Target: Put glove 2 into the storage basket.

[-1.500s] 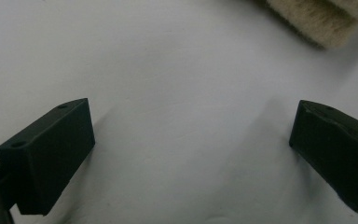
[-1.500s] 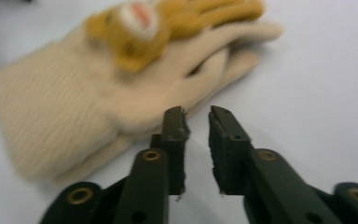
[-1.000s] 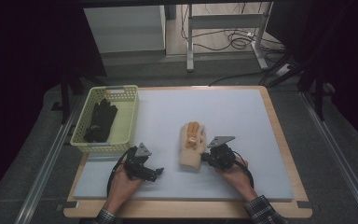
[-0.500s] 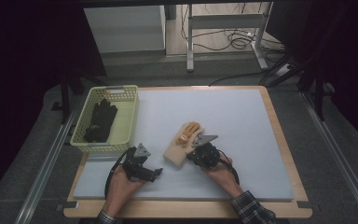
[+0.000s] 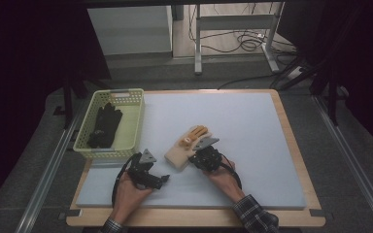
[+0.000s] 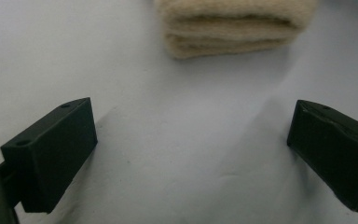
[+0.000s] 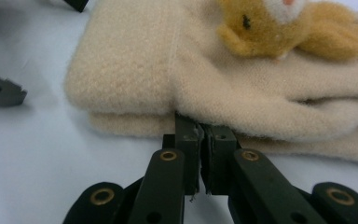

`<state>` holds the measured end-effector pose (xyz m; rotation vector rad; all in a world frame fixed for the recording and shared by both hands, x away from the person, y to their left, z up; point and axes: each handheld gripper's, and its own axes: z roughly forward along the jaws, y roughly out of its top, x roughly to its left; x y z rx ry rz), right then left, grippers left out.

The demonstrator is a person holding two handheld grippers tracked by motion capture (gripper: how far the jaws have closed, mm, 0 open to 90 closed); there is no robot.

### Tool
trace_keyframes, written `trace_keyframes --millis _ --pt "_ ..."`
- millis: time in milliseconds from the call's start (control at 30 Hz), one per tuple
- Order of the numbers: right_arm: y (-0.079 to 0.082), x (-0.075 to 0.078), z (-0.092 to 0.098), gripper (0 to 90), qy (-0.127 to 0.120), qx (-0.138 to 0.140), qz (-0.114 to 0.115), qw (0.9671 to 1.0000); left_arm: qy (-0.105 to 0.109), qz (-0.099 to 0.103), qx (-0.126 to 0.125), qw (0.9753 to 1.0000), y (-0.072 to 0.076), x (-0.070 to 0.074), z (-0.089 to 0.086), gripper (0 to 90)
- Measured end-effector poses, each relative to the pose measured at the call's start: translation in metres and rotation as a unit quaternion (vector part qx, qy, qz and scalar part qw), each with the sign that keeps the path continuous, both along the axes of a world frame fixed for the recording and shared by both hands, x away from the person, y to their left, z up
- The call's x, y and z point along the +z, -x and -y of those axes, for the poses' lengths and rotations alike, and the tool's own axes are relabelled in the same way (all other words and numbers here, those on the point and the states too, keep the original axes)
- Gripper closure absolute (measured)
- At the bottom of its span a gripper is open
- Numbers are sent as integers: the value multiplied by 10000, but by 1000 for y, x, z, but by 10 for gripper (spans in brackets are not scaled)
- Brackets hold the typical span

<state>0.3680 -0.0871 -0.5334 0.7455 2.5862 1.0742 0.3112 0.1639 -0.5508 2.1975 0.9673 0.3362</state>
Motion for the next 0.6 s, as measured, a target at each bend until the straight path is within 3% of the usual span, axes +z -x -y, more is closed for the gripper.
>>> trace_keyframes --millis 300,367,533,600 --pt "1 -1 -4 822 18 -28 107 9999 2 -3 -1 10000 0 0 0 15" --pt "2 2 -4 799 113 -3 71 9999 2 -3 0 10000 0 0 0 15" --pt "6 10 3 721 27 65 87 9999 11 -10 7 10000 0 0 0 15" --pt "8 15 8 646 -30 25 105 9999 11 -7 7 10000 0 0 0 15"
